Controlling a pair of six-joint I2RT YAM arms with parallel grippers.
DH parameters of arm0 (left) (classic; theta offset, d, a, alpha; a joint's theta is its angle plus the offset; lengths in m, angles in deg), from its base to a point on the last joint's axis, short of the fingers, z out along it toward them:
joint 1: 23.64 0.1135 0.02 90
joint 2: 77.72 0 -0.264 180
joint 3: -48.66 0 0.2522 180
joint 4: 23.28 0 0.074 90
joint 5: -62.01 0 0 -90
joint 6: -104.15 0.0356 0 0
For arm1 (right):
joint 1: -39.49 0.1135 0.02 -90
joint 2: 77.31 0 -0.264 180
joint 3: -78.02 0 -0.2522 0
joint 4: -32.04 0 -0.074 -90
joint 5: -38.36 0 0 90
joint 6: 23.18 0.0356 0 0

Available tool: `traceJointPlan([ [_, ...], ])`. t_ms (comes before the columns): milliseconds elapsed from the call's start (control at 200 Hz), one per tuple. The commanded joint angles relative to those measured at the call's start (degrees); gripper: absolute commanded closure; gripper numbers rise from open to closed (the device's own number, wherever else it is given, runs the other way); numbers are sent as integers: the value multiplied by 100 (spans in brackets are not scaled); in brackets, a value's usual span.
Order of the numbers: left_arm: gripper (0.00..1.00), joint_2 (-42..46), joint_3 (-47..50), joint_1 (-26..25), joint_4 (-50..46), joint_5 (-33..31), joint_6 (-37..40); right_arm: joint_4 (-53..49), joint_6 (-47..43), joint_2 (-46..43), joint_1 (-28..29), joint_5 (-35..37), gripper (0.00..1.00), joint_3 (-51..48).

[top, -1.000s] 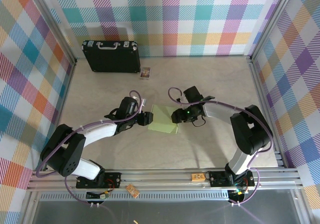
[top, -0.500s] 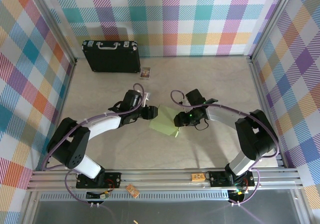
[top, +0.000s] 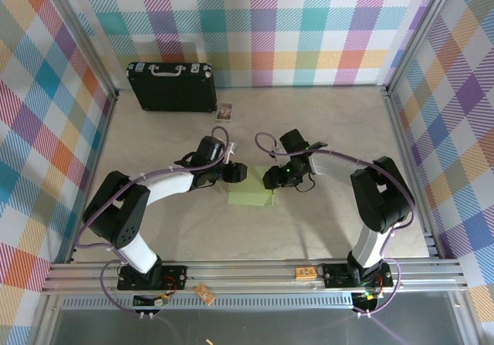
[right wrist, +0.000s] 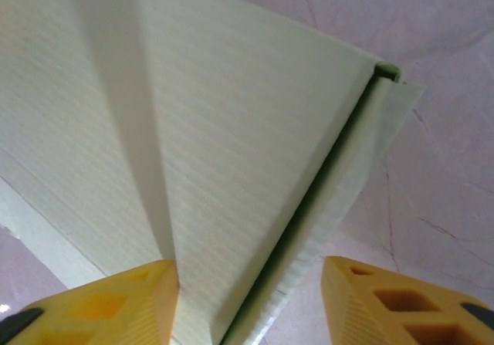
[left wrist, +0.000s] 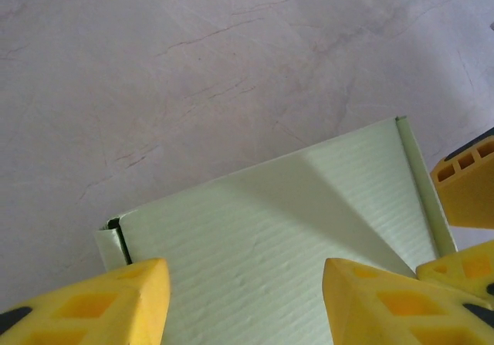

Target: Fold the paper box

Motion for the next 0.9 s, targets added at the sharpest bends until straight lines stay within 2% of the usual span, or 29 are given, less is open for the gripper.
traceJointPlan([
  [0, 45, -234, 46, -66, -930, -223, -125, -149, -66, -171, 15, 201, 43, 39],
  [165, 46, -170, 60, -65, -947, -298, -268, -384, 158, -806, 22, 502, 39, -243],
  [345, 46, -46, 28, -83, -1019, -327, -324, -117, 565, -1575, 72, 52, 40, -1001],
  [450, 46, 49, -1, -103, -1068, -306, -368, 50, 646, -1541, 118, -148, 40, -1131],
  [895, 44, 900, -102, -159, -1424, -350, -490, 139, 728, -1336, 127, 52, 42, -714],
])
